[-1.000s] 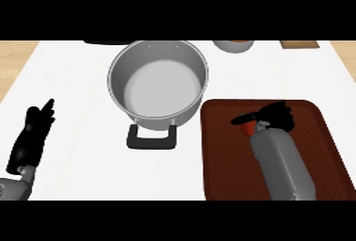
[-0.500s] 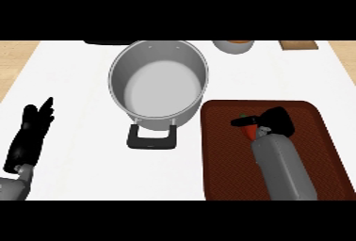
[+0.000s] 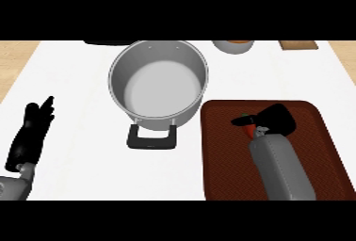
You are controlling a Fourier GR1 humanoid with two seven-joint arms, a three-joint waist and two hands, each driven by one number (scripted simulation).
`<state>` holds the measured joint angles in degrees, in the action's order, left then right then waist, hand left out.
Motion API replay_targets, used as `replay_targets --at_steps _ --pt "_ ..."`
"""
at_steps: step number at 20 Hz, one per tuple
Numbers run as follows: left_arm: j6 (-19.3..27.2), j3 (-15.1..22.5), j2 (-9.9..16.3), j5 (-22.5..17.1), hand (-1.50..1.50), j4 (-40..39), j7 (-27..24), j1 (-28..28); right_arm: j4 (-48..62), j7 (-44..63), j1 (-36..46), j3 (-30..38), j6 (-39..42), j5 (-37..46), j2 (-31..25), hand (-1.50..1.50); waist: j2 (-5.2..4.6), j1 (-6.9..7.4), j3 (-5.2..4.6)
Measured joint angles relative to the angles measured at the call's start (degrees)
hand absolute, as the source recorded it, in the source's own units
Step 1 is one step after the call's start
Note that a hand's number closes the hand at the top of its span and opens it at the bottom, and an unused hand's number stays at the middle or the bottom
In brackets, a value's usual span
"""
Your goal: Pick the bell pepper from the tray and place it in the pot
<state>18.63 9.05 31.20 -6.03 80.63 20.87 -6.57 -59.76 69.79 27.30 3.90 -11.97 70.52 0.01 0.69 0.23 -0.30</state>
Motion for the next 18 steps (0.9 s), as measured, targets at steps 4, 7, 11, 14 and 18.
replay_targets --at_steps 4,7,11,14,18 --pt "-1.15 -0.91 0.16 -0.27 0.00 0.85 0.75 -0.10 -0.41 -0.33 1.08 -1.16 1.54 3.59 0.00 1.50 -0.20 0.10 0.15" --pt "-1.00 -1.17 -0.28 -0.07 0.00 0.06 -0.05 0.40 -1.45 -12.41 0.91 -3.90 6.42 0.56 -3.14 1.50 -0.34 -0.03 0.23" --pt "-1.04 -0.98 -0.39 0.14 0.00 -0.05 0.13 0.21 -2.88 -30.91 1.41 -10.24 13.08 -3.03 -7.05 1.50 -0.41 0.30 0.35" --pt "-0.90 -1.36 -0.38 0.17 0.00 -0.35 0.06 0.60 -6.80 -43.83 1.08 -12.05 15.99 -5.99 -13.02 1.50 -0.26 -0.59 0.35" --pt "-0.89 -1.92 -0.45 0.11 0.00 0.05 -0.40 1.63 -14.01 -56.29 0.94 -8.97 16.62 -12.64 -19.20 1.50 -0.19 -1.08 0.35"
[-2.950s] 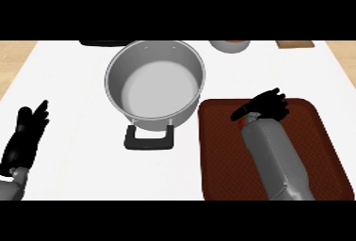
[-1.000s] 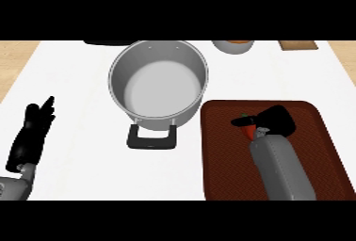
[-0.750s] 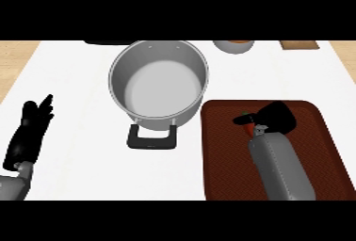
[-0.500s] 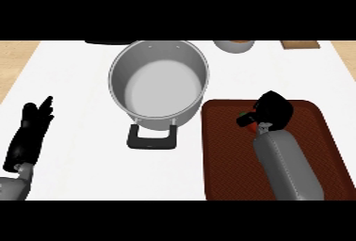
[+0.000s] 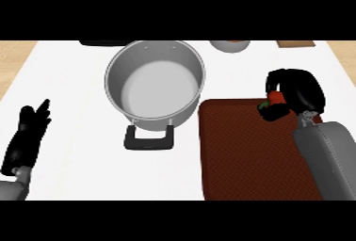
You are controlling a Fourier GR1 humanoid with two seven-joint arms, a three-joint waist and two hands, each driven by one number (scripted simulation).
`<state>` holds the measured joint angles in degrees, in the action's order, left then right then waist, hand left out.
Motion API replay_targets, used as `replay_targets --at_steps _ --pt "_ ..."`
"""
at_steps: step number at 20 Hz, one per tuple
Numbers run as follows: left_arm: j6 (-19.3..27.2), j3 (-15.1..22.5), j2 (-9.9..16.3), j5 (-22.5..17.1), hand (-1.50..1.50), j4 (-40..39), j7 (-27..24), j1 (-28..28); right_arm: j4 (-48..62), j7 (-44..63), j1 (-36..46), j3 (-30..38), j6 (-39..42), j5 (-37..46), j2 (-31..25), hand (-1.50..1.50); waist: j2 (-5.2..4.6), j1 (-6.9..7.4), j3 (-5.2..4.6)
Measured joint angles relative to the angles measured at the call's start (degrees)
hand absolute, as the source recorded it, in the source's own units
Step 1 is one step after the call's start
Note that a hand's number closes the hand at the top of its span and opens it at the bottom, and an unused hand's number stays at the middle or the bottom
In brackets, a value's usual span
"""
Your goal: Pick the bell pepper from the tray and place it in the pot
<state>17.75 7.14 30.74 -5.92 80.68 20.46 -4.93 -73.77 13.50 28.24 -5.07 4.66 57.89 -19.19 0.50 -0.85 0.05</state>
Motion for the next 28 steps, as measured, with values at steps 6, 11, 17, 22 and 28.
replay_targets --at_steps 6,11,17,22,28 --pt "-0.14 -0.58 -0.21 0.23 0.00 -0.45 -0.56 0.54 -12.91 -8.93 2.26 5.73 0.38 -10.75 -2.08 1.50 0.10 -0.47 -0.03" --pt "-1.03 -0.97 -0.68 0.76 0.00 -0.88 -1.24 0.31 -22.75 -8.72 4.86 9.26 3.55 -16.95 -2.70 1.50 -0.10 0.05 -0.07" --pt "-2.05 -1.53 -1.36 1.77 0.00 -0.35 -0.34 -0.52 -30.49 1.47 12.78 7.21 11.22 -19.97 -0.82 1.50 -0.24 0.70 -0.09" --pt "-3.09 -2.65 -1.49 2.18 0.00 0.11 -0.05 -0.60 -28.14 9.95 21.33 4.02 15.75 -20.81 2.85 1.50 -0.35 1.23 -0.10" --pt "-2.95 -2.44 -3.05 4.04 0.00 -0.79 0.36 -1.92 -16.76 15.19 30.82 0.90 14.81 -18.48 9.26 1.50 -0.51 1.60 -0.12"
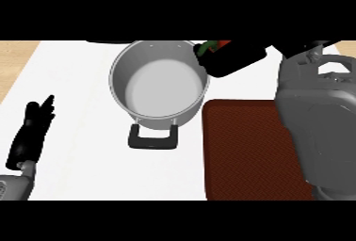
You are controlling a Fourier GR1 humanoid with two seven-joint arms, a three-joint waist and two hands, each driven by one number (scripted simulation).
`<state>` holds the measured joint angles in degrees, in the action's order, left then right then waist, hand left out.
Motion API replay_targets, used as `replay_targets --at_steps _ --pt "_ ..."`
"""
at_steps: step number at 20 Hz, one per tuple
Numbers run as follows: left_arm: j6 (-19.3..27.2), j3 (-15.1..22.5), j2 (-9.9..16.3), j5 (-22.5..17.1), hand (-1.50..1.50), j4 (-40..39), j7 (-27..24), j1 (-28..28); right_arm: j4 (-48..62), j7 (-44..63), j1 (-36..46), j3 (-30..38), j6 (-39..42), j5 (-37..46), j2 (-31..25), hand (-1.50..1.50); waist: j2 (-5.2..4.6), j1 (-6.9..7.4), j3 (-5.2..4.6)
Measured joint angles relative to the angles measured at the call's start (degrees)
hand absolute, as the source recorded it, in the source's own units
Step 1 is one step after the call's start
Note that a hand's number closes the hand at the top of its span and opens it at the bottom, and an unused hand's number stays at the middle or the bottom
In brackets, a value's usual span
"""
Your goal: Pick the bell pepper from the tray and place it in the pot
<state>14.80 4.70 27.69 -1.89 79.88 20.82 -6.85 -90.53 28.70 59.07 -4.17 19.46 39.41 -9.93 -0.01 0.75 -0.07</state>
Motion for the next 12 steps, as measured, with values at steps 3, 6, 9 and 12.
replay_targets --at_steps 3,6,9,12 --pt "-0.24 -0.18 -0.31 0.39 0.00 0.89 0.57 0.17 6.07 1.10 3.60 -0.95 -0.81 0.94 2.97 1.50 -0.06 0.19 0.02" --pt "-0.32 -0.38 -0.66 0.96 0.00 1.54 1.24 0.16 11.80 0.16 5.13 -2.36 -2.03 2.14 5.43 1.50 -0.09 0.24 0.02" --pt "-0.20 -0.20 -1.69 1.64 0.00 1.15 0.38 0.52 18.10 -1.88 5.61 -3.02 -3.18 2.81 7.17 1.50 -0.18 0.31 0.02" --pt "-0.71 -0.47 -1.99 1.65 0.00 0.71 0.89 -0.32 23.85 -1.44 5.76 -3.66 -5.46 0.36 8.58 -1.50 -0.26 0.54 0.02"
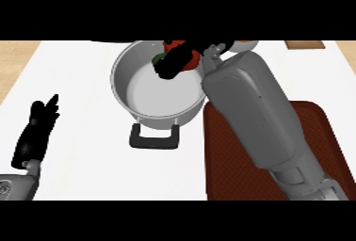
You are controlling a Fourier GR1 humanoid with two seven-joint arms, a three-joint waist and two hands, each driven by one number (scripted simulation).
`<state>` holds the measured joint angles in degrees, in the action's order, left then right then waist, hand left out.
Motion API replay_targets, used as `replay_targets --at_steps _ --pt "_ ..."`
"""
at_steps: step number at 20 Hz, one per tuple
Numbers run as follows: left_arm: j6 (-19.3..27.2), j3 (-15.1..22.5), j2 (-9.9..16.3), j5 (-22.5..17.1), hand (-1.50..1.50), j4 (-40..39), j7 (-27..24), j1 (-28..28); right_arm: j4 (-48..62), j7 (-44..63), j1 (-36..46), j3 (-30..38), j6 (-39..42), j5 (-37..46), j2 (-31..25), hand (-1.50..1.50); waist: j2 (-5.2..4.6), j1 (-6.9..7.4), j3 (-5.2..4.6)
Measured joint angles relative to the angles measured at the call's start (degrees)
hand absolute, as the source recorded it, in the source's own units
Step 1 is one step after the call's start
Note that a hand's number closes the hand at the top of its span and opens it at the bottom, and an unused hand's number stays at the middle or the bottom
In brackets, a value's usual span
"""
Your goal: Pick the bell pepper from the tray and place it in the pot
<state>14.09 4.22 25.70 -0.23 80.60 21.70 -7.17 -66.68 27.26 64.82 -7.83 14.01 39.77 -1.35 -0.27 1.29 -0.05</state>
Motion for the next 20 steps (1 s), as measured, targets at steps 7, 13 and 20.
replay_targets --at_steps 7,13,20 --pt "-1.73 -1.08 0.51 0.13 0.00 0.06 0.52 -0.68 11.74 -2.69 1.01 -2.98 -8.91 -9.21 1.09 -1.50 -0.12 0.81 0.02" --pt "-1.53 -0.66 -0.56 1.04 0.00 0.03 0.46 -0.90 14.39 -7.88 0.30 0.24 -19.47 -18.66 1.29 -1.50 -0.24 0.96 0.04" --pt "-2.06 -2.14 -0.10 0.87 0.00 0.95 0.23 0.36 15.07 -13.50 -0.41 7.78 -28.35 -24.42 -0.49 -1.50 0.00 0.04 0.05"
